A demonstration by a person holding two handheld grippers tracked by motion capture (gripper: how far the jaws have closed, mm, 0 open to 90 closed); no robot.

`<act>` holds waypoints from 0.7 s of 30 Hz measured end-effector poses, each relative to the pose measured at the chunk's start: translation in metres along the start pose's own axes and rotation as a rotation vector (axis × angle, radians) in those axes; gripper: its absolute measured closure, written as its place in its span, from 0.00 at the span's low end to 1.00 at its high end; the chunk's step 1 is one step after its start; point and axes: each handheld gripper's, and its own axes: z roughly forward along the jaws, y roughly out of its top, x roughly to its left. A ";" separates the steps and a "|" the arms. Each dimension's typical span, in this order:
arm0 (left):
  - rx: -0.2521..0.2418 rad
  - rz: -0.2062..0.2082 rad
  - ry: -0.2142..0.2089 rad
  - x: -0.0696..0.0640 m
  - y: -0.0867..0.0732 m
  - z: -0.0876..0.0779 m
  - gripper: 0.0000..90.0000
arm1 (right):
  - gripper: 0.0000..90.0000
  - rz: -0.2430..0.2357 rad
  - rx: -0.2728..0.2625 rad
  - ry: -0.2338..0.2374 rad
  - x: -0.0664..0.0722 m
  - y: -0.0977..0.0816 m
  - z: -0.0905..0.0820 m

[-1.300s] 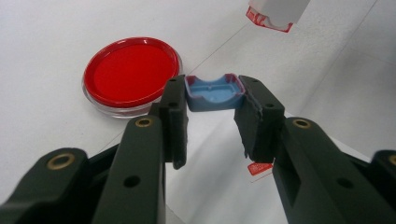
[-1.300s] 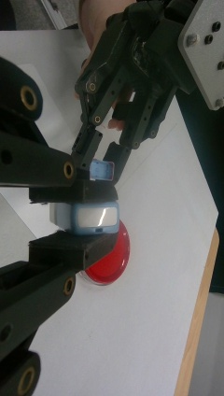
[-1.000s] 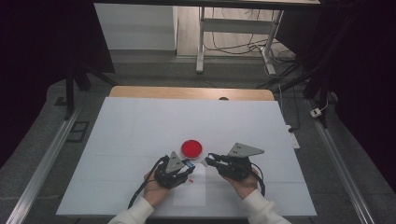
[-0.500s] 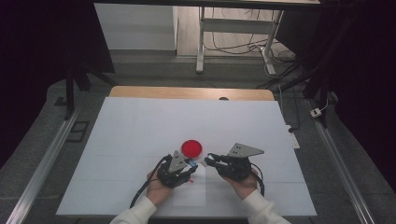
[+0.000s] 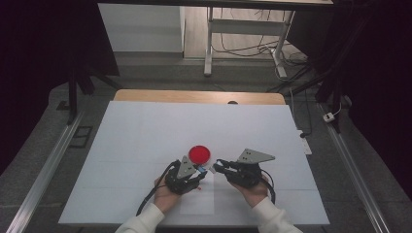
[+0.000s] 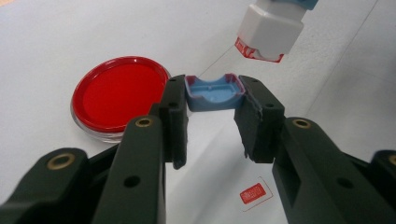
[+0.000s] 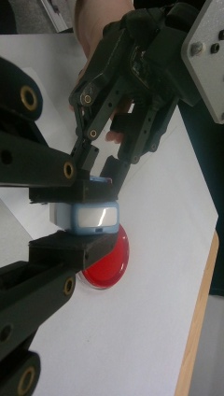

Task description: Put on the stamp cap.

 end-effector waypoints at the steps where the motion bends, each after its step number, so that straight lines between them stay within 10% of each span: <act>1: 0.000 -0.001 0.001 0.000 0.000 0.000 0.72 | 0.83 0.001 -0.001 -0.001 0.000 0.000 0.000; 21: 0.015 0.031 -0.019 -0.012 0.005 0.014 0.72 | 0.83 -0.004 -0.006 0.006 0.003 0.001 0.000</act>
